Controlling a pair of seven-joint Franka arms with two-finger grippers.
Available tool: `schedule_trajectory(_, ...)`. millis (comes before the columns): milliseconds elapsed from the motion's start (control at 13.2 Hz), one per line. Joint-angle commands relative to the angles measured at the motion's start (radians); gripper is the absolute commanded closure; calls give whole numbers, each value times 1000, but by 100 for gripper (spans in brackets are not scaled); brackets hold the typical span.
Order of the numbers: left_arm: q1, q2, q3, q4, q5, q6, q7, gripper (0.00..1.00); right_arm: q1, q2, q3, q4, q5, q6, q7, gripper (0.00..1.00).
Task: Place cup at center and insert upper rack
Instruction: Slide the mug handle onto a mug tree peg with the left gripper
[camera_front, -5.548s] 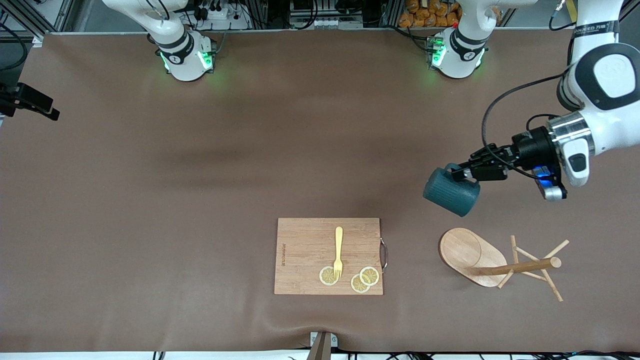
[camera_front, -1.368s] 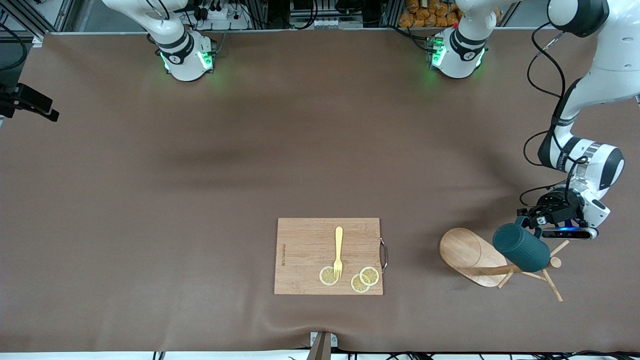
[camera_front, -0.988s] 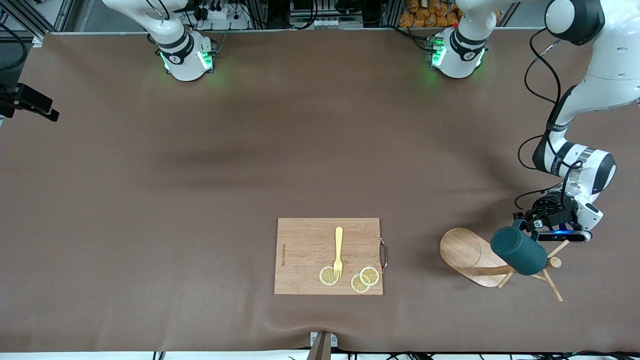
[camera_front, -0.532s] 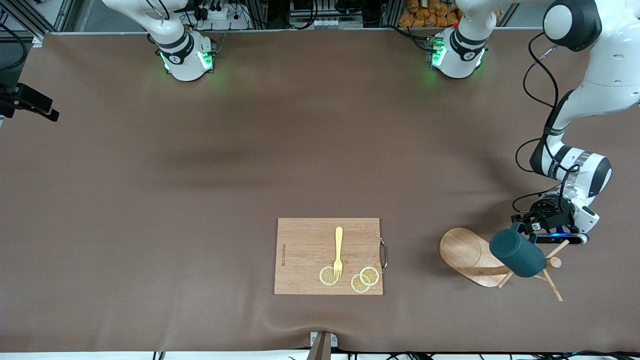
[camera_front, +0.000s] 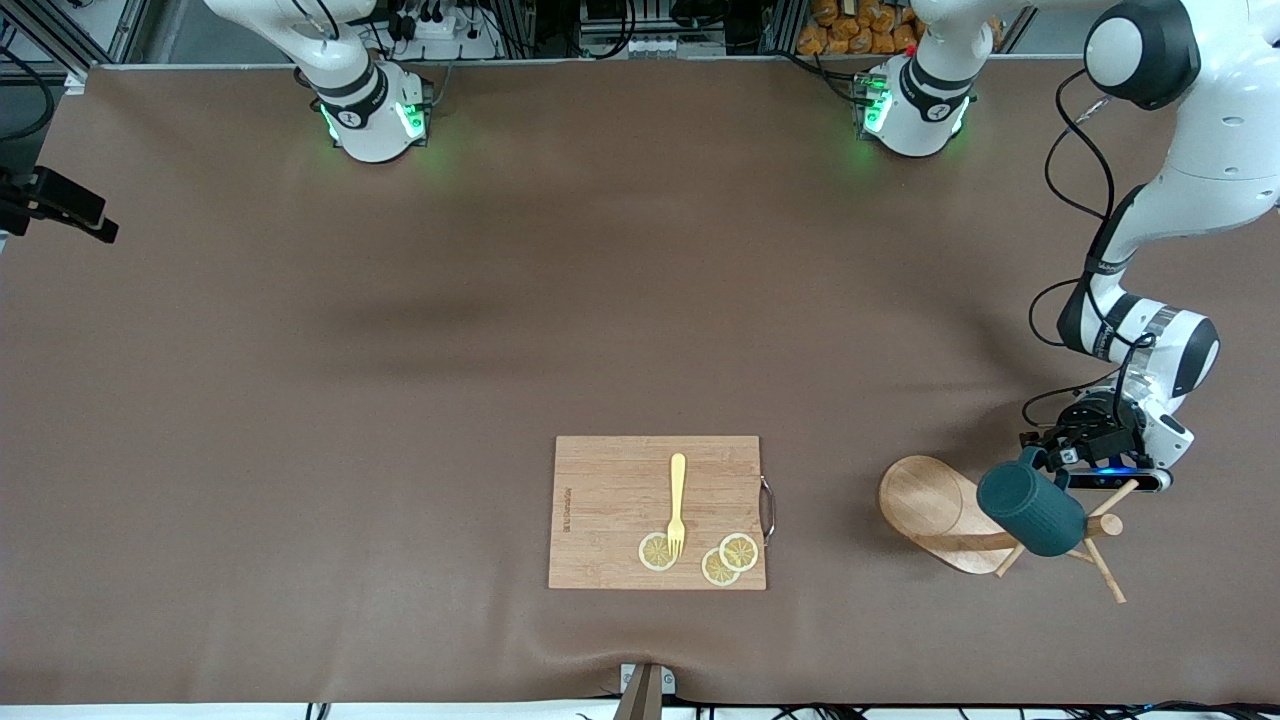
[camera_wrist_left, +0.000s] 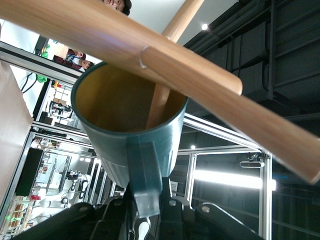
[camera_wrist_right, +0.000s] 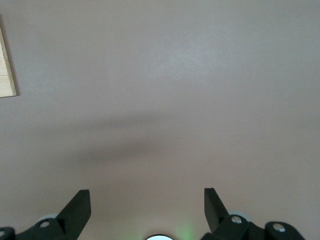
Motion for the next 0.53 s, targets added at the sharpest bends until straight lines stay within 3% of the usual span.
schedule_trajectory(0,16,31,-12,35,-22,-24,15,82,3,3,-1,11,-8,-8,-9,0)
schedule_trajectory(76,15,33,-10,40,-22,-24,15,77,3,3,-1,11,-6,-8,-9,0)
schedule_trajectory(152,15,36,-12,43,-22,-24,15,65,3,3,-1,11,-6,-8,-9,0)
schedule_trajectory(380,15,39,-12,49,-20,-24,5,0,3,3,-1,11,-8,-8,-9,0)
schedule_trajectory(456,13,37,-12,49,-18,-24,10,0,3,3,-1,11,-8,-8,-9,0)
